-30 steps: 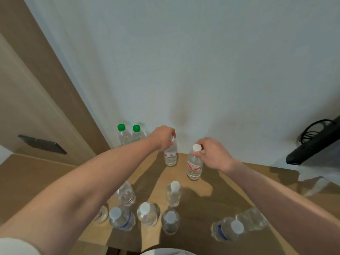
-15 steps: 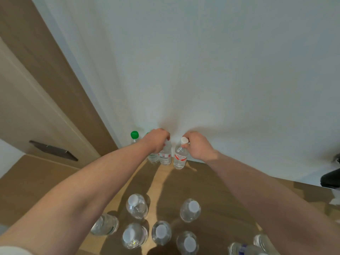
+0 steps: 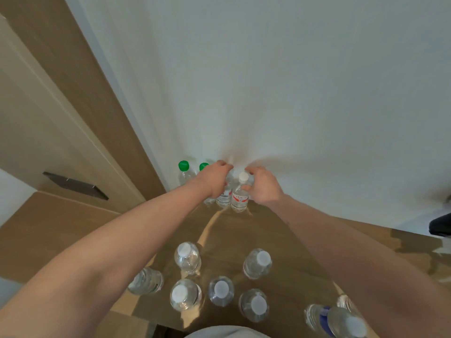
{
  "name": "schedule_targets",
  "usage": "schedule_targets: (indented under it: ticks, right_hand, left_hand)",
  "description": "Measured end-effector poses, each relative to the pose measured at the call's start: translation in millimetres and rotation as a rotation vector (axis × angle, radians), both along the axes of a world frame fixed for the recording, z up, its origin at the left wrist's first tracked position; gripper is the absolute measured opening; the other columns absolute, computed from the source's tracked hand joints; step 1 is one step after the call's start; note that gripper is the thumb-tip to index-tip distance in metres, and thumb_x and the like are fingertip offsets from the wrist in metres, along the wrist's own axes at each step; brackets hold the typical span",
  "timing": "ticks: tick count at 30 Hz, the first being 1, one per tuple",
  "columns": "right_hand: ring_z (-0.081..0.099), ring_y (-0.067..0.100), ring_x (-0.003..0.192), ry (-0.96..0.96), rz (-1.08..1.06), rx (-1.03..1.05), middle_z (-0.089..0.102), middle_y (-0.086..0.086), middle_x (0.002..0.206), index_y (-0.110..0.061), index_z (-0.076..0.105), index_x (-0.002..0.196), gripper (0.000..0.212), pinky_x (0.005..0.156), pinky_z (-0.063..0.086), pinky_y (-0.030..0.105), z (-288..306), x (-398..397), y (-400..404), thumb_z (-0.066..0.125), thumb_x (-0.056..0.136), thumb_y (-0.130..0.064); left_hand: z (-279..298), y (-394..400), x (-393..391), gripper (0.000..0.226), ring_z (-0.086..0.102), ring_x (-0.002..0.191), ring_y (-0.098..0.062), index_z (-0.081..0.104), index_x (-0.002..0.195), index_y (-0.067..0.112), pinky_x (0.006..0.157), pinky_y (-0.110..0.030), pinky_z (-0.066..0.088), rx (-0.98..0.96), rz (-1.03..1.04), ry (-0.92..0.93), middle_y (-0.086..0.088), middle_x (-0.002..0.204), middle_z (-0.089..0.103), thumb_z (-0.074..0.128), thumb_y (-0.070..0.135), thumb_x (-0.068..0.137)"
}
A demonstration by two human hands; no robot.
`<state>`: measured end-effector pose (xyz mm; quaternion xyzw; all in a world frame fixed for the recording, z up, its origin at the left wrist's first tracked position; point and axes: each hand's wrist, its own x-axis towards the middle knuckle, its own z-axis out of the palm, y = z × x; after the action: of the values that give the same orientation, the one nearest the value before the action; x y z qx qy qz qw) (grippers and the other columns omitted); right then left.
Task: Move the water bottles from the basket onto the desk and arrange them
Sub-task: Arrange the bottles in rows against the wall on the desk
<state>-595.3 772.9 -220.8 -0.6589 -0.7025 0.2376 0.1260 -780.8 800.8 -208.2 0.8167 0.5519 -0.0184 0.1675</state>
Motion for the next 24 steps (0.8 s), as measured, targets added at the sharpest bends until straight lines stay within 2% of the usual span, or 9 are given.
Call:
schedule_targets:
  ticks: [2, 4, 6, 9, 14, 17, 19, 22, 24]
  right_hand:
    - [0.061, 0.027, 0.127, 0.043, 0.006, -0.019, 0.057, 0.008, 0.146, -0.015, 0.057, 0.148, 0.061, 0.113, 0.044, 0.036, 17, 8, -19, 0.08, 0.092, -0.024]
    - [0.067, 0.022, 0.112, 0.123, 0.042, -0.039, 0.062, 0.004, 0.139, -0.017, 0.062, 0.143, 0.056, 0.105, 0.05, 0.033, 33, 21, -50, 0.082, 0.09, -0.023]
    - [0.07, 0.012, 0.098, 0.116, 0.087, -0.127, 0.067, -0.008, 0.131, -0.025, 0.067, 0.137, 0.049, 0.096, 0.052, 0.026, 47, 36, -90, 0.081, 0.09, -0.027]
    - [0.068, 0.004, 0.101, 0.002, 0.13, -0.24, 0.066, -0.019, 0.13, -0.037, 0.066, 0.137, 0.049, 0.091, 0.053, 0.025, 56, 52, -147, 0.079, 0.09, -0.036]
    - [0.068, 0.007, 0.1, -0.041, 0.143, -0.252, 0.066, -0.018, 0.127, -0.038, 0.066, 0.137, 0.046, 0.085, 0.056, 0.027, 25, 42, -193, 0.078, 0.092, -0.035]
    - [0.061, 0.009, 0.088, -0.033, 0.102, -0.181, 0.063, -0.018, 0.112, -0.034, 0.072, 0.128, 0.036, 0.081, 0.049, 0.029, 5, 35, -198, 0.079, 0.093, -0.028]
    - [0.064, 0.015, 0.092, -0.081, 0.102, -0.123, 0.067, -0.013, 0.113, -0.031, 0.072, 0.122, 0.029, 0.085, 0.053, 0.036, -1, 33, -196, 0.079, 0.094, -0.028]
    - [0.069, 0.025, 0.112, -0.166, 0.07, -0.082, 0.072, -0.001, 0.124, -0.026, 0.068, 0.126, 0.031, 0.098, 0.056, 0.048, -5, 40, -191, 0.075, 0.096, -0.031]
    - [0.068, 0.028, 0.117, -0.166, 0.029, -0.065, 0.072, 0.001, 0.128, -0.024, 0.066, 0.131, 0.034, 0.102, 0.054, 0.048, -4, 51, -191, 0.073, 0.098, -0.027]
  left_hand:
    - [21, -23, -7, 0.062, 0.056, 0.131, -0.034, 0.041, 0.156, 0.019, 0.107, -0.045, 0.048, 0.061, 0.025, -0.07, -0.007, 0.16, 0.036, 0.063, 0.016, 0.098]
    - [43, -60, -23, 0.054, 0.062, 0.118, -0.028, 0.05, 0.149, 0.023, 0.101, -0.043, 0.051, 0.102, 0.035, -0.184, -0.001, 0.155, 0.041, 0.063, 0.021, 0.096]
    - [57, -102, -46, 0.045, 0.063, 0.107, -0.019, 0.058, 0.14, 0.028, 0.096, -0.04, 0.052, 0.093, 0.003, -0.254, 0.006, 0.143, 0.052, 0.066, 0.03, 0.096]
    - [60, -159, -84, 0.041, 0.059, 0.115, -0.014, 0.06, 0.137, 0.032, 0.097, -0.034, 0.05, 0.012, -0.044, -0.156, 0.012, 0.133, 0.057, 0.066, 0.042, 0.097]
    - [29, -192, -115, 0.044, 0.056, 0.128, -0.019, 0.056, 0.14, 0.033, 0.106, -0.036, 0.047, -0.066, 0.023, 0.039, 0.01, 0.138, 0.056, 0.064, 0.04, 0.098]
    - [13, -196, -117, 0.044, 0.058, 0.126, -0.024, 0.054, 0.142, 0.03, 0.104, -0.038, 0.048, -0.108, 0.018, 0.086, 0.004, 0.137, 0.06, 0.065, 0.036, 0.099]
    - [6, -194, -116, 0.044, 0.06, 0.123, -0.026, 0.053, 0.14, 0.03, 0.1, -0.04, 0.05, -0.111, 0.026, 0.09, 0.002, 0.135, 0.063, 0.065, 0.037, 0.099]
    - [1, -192, -110, 0.048, 0.062, 0.121, -0.027, 0.048, 0.146, 0.032, 0.097, -0.043, 0.053, -0.095, 0.006, 0.117, 0.0, 0.137, 0.062, 0.061, 0.042, 0.101]
    - [1, -190, -105, 0.045, 0.063, 0.116, -0.026, 0.046, 0.147, 0.032, 0.092, -0.041, 0.052, -0.07, -0.036, 0.15, 0.0, 0.133, 0.062, 0.055, 0.042, 0.104]
